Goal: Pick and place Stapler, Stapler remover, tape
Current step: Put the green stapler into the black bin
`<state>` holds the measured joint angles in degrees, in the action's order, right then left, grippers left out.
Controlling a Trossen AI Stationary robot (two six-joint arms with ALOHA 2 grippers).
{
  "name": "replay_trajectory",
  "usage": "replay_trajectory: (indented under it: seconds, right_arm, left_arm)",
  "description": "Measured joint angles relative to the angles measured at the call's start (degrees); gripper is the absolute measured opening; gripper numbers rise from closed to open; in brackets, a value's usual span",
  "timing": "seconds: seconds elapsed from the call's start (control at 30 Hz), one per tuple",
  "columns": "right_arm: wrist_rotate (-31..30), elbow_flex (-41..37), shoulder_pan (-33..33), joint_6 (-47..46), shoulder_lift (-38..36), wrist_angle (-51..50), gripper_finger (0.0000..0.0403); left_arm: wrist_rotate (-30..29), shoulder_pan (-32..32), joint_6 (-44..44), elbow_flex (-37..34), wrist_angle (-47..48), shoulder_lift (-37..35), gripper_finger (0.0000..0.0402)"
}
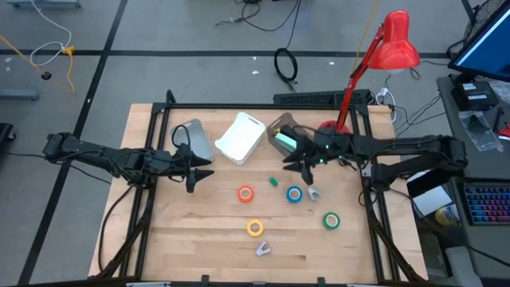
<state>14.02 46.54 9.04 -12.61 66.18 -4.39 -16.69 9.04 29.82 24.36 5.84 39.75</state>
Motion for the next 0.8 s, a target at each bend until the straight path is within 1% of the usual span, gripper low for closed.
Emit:
replay_trajectory:
  seconds: [0.13,0.3,0.37,0.47,0.63,0.8]
  right_arm:
    - [-1.8,0.0,-3.8,-3.7,3.4,6.6,0.0125]
    - [-2.2,0.1,-6.5,-7.7,8.7,10.7,0.0125]
    - [-2.2,0.9,-6.8,-8.3,10.7,9.2,0.0125]
    - [-3.3,4.4,-6.9,-7.7,14.4,7.2,0.0125]
    - [-3.7,11.4,-5.6,-6.1,21.3,-1.1,0.0125]
    - [-3.5,15.5,-4.3,-11.2,26.2,-7.6,0.0125]
  left_arm:
    - [0.0,0.0,-0.2,0.0,0.0,0.0,0.0228]
    - [0.0,0.0,-0.2,0.0,0.0,0.0,0.0228]
    - [0.1,0.0,-0.2,0.0,0.0,0.0,0.0228]
    - [0.1,0.0,-0.8,0.0,0.0,0.0,0.0228]
    - [0.1,0.0,-1.7,0.0,0.1,0.0,0.0228]
    - [0.1,0.0,-2.1,0.0,0.5,0.0,0.0228]
